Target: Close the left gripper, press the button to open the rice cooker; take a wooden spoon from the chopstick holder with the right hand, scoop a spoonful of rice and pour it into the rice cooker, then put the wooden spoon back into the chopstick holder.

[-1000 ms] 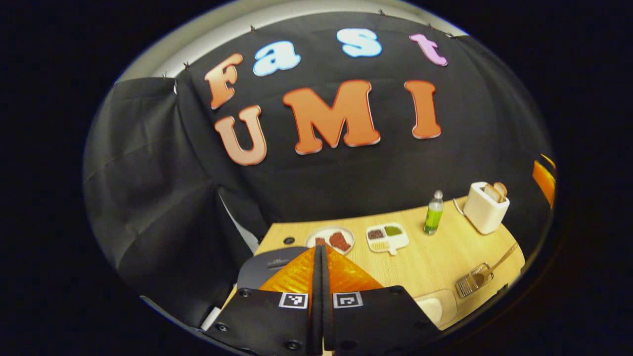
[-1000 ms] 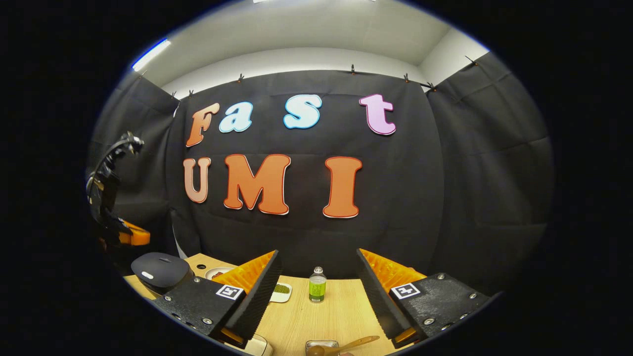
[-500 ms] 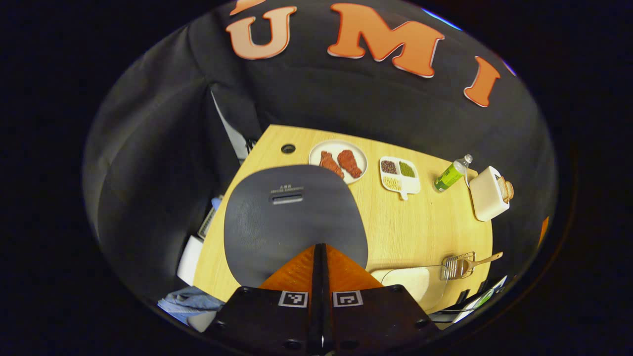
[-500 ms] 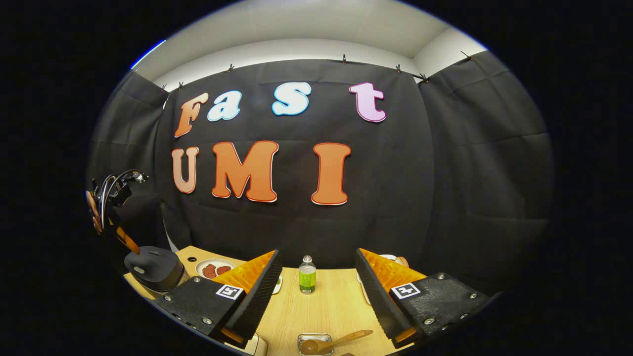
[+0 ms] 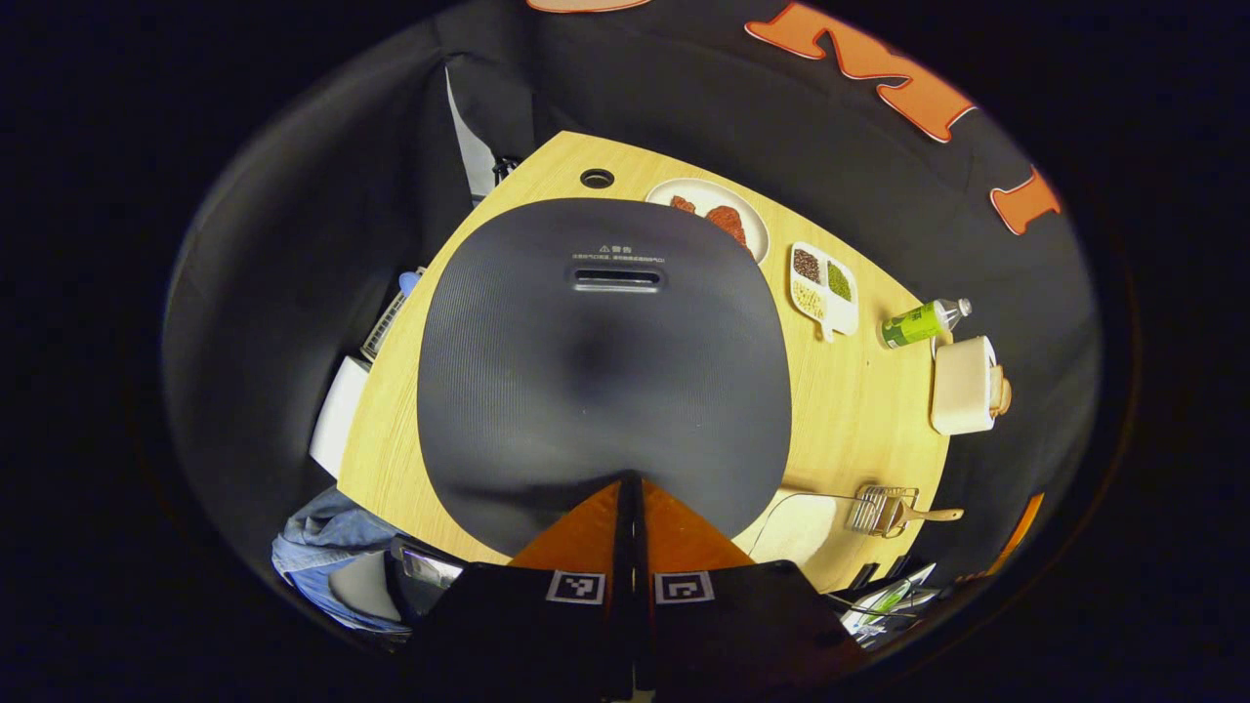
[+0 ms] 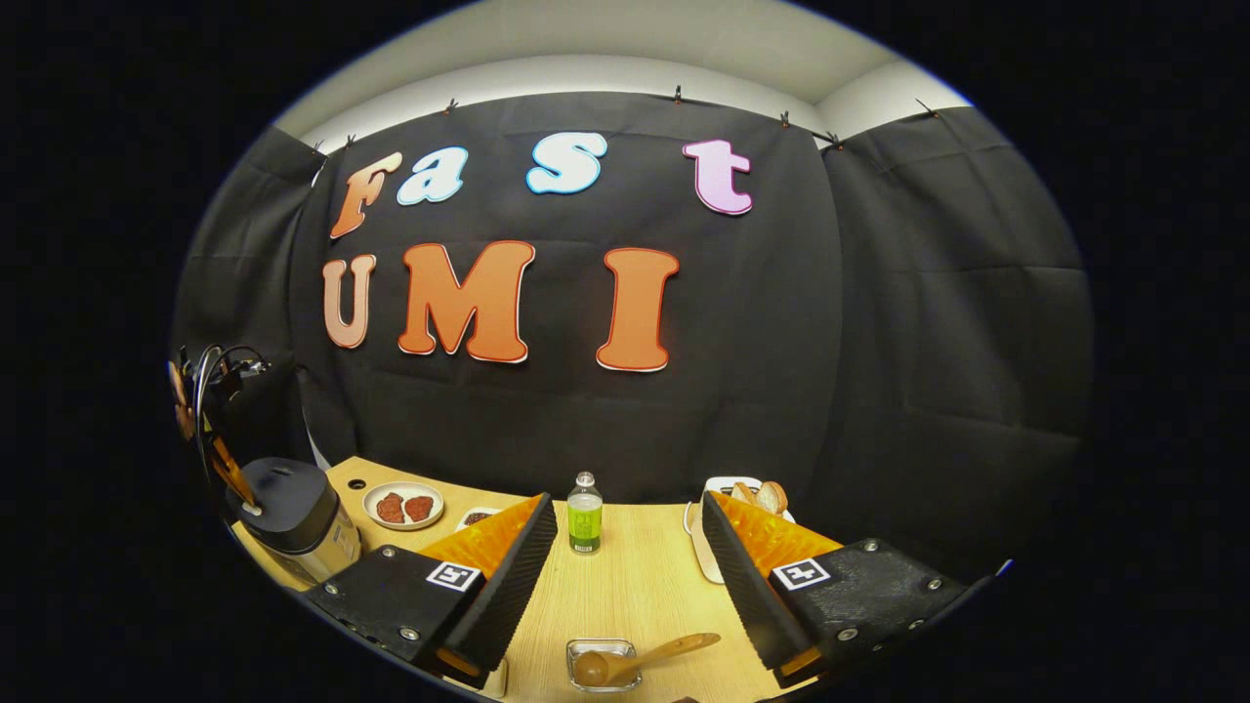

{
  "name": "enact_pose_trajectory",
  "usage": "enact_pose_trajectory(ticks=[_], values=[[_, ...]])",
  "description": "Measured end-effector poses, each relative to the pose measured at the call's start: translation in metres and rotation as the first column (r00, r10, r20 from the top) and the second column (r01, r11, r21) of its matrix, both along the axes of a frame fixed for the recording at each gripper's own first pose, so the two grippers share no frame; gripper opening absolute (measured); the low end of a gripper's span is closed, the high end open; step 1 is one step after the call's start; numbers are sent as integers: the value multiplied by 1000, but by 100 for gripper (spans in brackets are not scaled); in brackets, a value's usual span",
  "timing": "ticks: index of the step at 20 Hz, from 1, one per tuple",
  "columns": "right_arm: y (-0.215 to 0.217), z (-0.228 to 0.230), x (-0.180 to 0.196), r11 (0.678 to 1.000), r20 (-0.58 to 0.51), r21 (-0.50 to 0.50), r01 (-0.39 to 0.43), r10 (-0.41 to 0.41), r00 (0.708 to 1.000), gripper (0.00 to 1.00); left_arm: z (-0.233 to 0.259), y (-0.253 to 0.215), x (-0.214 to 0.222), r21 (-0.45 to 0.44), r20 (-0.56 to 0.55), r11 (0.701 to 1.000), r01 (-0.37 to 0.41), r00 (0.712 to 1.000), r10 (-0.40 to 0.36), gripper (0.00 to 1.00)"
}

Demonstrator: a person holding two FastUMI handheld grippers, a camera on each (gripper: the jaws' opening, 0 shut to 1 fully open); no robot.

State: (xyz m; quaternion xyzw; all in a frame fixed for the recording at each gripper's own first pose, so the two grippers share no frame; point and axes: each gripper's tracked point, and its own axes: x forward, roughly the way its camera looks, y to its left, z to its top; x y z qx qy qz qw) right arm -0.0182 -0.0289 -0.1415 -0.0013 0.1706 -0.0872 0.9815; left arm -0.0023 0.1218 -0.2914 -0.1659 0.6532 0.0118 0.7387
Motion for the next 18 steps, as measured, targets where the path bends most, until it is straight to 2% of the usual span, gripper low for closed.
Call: enact_pose_trajectory(ticks=[1,2,6,7,9,10,11,13,14,16,17,18], values=[[1,-4,-1,1000,-12,11,5,-5,1000,94,-3,5,6,15,42,1000,8,999,-9,5],[4,-9,-2,1000,-27,23,6,-5,1000,93,-3,3,1,9,16,1000,18,1000,-18,8],[10,-17,-3,999,-58,39,8,-5,998,93,-7,1,6,-9,31,999,36,999,-35,2],[12,-18,-3,999,-59,38,9,-6,998,93,-10,1,6,-25,23,999,38,999,-37,6],[14,-21,-4,999,-67,41,5,-2,998,93,-8,1,6,-45,38,998,39,999,-38,6],[16,-22,-3,999,-71,42,2,1,997,93,-8,-1,4,-50,44,998,32,999,-30,2],[16,-22,-4,999,-73,44,-1,4,997,93,-7,-2,7,-51,61,998,36,998,-33,6],[15,-25,-5,999,-76,44,-4,8,997,93,-6,1,4,-32,122,998,59,991,-54,2],[14,-28,-7,999,-84,46,-3,7,996,93,-4,0,2,-9,156,996,85,984,-82,6],[13,-36,-10,998,-106,62,-3,9,994,93,-1,0,1,42,192,992,119,973,-125,6],[11,-39,-11,998,-115,68,-1,8,993,93,0,-1,4,62,208,992,111,971,-122,2],[8,-42,-12,998,-121,69,4,5,993,93,3,-3,4,79,223,990,114,966,-129,6]])
